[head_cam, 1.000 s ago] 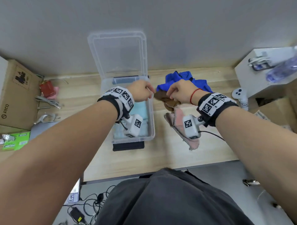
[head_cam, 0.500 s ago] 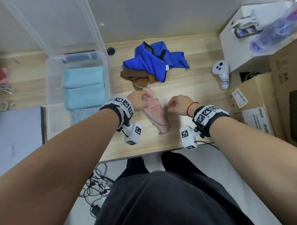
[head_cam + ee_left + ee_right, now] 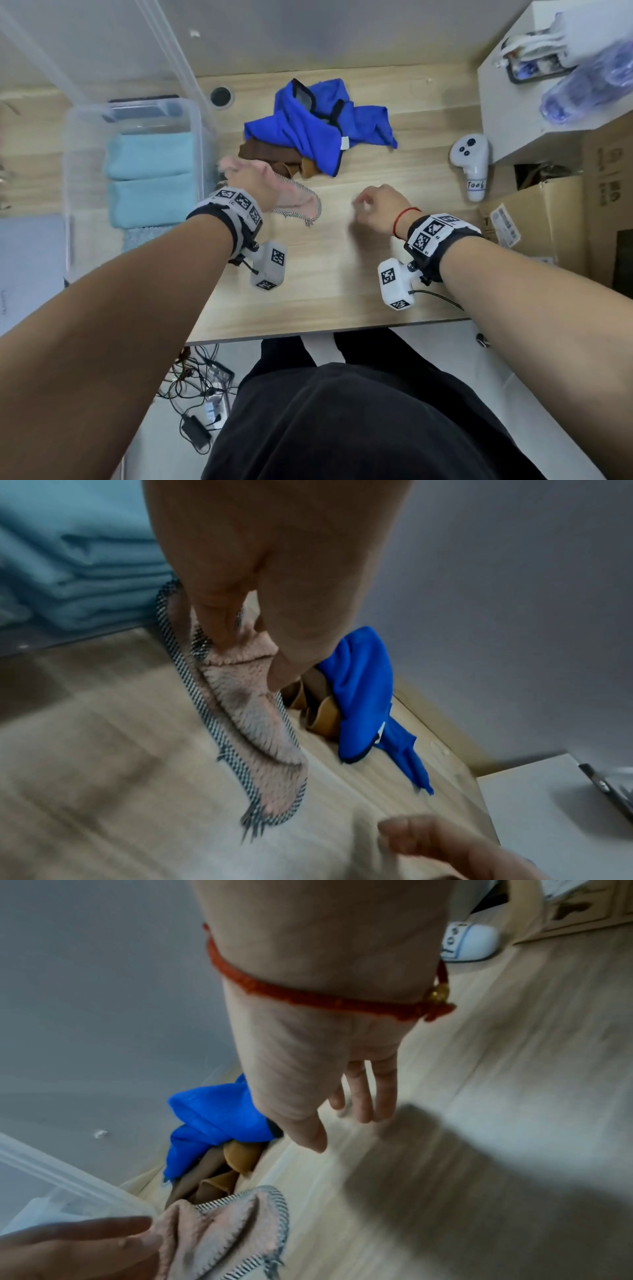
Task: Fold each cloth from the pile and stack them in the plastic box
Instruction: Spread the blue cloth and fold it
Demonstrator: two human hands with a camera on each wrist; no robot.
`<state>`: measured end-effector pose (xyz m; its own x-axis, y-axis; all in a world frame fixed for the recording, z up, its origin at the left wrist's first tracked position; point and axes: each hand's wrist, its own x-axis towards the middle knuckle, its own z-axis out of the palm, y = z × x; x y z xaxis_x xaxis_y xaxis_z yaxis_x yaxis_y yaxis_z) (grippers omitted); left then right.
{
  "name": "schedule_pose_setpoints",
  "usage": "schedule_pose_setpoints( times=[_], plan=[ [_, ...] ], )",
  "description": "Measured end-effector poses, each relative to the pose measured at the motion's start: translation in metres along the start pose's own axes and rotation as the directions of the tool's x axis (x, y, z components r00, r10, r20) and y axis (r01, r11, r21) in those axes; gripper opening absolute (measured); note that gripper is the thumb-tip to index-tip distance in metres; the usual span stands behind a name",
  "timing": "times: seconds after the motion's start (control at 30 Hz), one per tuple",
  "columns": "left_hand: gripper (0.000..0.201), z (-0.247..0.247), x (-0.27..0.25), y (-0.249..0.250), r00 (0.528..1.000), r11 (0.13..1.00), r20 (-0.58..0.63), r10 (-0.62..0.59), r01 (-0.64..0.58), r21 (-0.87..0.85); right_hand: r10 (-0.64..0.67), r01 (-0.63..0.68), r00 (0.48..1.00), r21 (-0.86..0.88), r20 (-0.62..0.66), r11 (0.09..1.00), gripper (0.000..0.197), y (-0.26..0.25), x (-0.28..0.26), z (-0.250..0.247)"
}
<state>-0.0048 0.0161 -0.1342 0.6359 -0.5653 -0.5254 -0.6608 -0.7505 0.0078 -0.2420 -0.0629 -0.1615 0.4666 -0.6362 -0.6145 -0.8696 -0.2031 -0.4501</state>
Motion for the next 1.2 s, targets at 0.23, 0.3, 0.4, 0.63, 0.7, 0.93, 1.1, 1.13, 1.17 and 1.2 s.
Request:
schedule_pose_setpoints(
  times=[0.23, 0.3, 0.4, 0.63, 0.7, 0.93, 1.1, 1.13, 1.17, 1.2],
  plan=[
    [0.044, -0.012, 0.004, -0.002, 0.995, 0.982, 0.072, 0.074, -0.060, -0.178, -0.122, 0.101, 0.990, 0.238, 0.075, 0.966, 0.068, -0.060, 0.037, -0.016],
    [0.051, -0.012, 0.002, -0.004, 0.983, 0.962, 0.109, 0.145, -0.114, -0.249, -0.111, 0.072, 0.990, 0.351, 0.092, 0.934, 0.069, -0.068, 0.044, -0.015],
    [0.048, -0.018, 0.000, -0.005, 0.971, 0.930, 0.111, 0.213, -0.166, -0.329, -0.098, 0.127, 0.990, 0.347, -0.099, 0.929, 0.051, -0.072, 0.046, -0.021],
    [0.060, -0.063, -0.006, 0.015, 0.895, 0.771, -0.088, 0.438, -0.424, -0.476, -0.136, 0.301, 0.915, 0.420, -0.379, 0.856, 0.021, -0.109, 0.025, -0.069],
    [0.063, -0.080, -0.008, 0.023, 0.855, 0.737, -0.140, 0.499, -0.504, -0.449, -0.147, 0.347, 0.900, 0.469, -0.411, 0.812, 0.022, -0.125, 0.018, -0.088],
    [0.068, -0.146, -0.032, 0.038, 0.774, 0.720, -0.337, 0.536, -0.627, -0.297, -0.261, 0.489, 0.867, 0.631, -0.424, 0.603, 0.024, -0.170, -0.036, -0.154],
    [0.030, -0.172, -0.063, 0.038, 0.751, 0.638, -0.233, 0.618, -0.652, -0.410, -0.298, 0.473, 0.881, 0.717, -0.368, 0.512, 0.023, -0.190, -0.069, -0.172],
    [0.023, -0.174, -0.069, 0.037, 0.753, 0.627, -0.256, 0.606, -0.650, -0.429, -0.301, 0.472, 0.881, 0.722, -0.365, 0.506, 0.024, -0.191, -0.074, -0.172],
    [0.017, -0.174, -0.077, 0.035, 0.755, 0.624, -0.296, 0.585, -0.653, -0.430, -0.303, 0.471, 0.881, 0.727, -0.363, 0.500, 0.023, -0.192, -0.080, -0.171],
    [0.012, -0.173, -0.080, 0.032, 0.760, 0.623, -0.345, 0.551, -0.650, -0.435, -0.307, 0.470, 0.881, 0.725, -0.359, 0.502, 0.021, -0.190, -0.084, -0.170]
  ],
)
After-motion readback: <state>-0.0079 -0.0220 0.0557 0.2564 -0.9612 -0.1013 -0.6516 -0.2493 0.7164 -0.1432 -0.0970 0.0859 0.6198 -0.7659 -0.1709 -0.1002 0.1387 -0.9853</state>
